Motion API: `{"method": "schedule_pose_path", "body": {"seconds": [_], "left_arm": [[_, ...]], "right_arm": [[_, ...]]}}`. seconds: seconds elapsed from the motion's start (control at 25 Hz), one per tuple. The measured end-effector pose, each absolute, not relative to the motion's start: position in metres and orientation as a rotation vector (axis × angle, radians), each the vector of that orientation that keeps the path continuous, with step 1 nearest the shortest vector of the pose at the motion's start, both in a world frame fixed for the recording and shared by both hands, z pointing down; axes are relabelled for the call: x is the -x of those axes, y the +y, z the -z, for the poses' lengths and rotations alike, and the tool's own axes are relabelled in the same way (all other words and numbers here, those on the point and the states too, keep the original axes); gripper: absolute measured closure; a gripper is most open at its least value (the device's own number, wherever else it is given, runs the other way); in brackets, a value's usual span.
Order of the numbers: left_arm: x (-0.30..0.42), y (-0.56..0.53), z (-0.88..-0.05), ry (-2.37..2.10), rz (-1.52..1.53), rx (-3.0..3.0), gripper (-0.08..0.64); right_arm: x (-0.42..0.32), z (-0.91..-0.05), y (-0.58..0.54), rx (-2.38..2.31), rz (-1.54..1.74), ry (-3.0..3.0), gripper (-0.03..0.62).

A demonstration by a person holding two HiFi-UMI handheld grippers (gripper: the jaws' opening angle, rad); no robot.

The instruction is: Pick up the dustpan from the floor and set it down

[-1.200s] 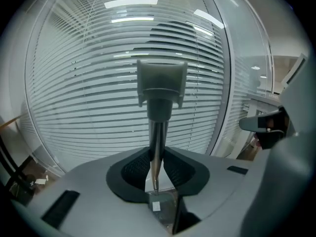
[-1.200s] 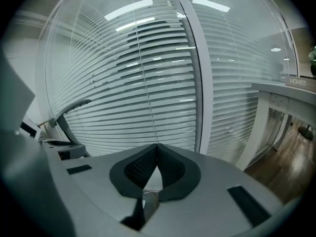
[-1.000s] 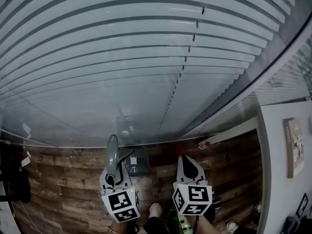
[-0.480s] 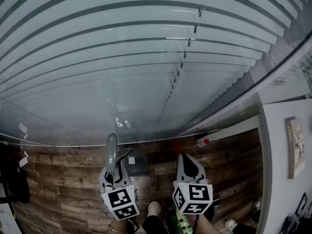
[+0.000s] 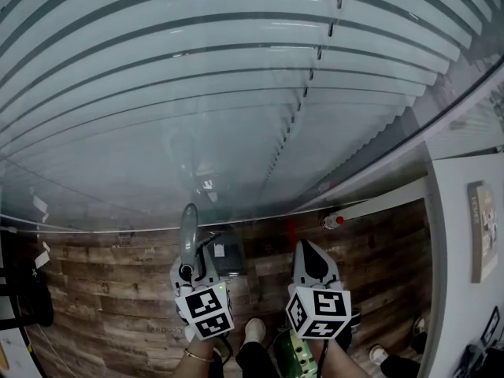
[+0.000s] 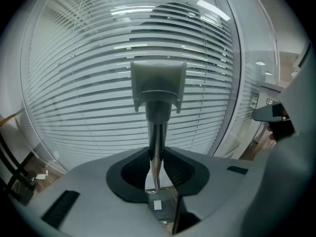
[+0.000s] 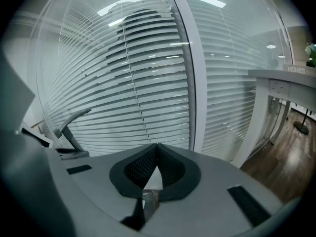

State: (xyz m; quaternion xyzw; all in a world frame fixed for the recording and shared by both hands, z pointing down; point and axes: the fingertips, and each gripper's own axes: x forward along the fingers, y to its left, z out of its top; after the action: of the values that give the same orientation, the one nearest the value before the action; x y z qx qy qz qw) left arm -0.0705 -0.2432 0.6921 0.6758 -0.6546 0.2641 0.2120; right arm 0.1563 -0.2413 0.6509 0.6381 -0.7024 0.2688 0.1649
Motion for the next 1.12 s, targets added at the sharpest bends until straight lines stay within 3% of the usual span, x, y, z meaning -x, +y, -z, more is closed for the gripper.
{"method": "schedule_pose_path", "body": {"seconds": [0.8,1.12], "left_arm": [[0.07,-0.253,-0.704,-1.8,-0.666,-1.901,0.462],[0.07,-0.252,-0.7,-1.75,-0.647,-1.915,0.414]], "right_arm": [[-0.151,-0.657,-0.238,-1.828,-0.78,-1.976,0.56],[-0.146,-0.642,-0.234,-1.837,-0.77,-1.97,0.56]]}}
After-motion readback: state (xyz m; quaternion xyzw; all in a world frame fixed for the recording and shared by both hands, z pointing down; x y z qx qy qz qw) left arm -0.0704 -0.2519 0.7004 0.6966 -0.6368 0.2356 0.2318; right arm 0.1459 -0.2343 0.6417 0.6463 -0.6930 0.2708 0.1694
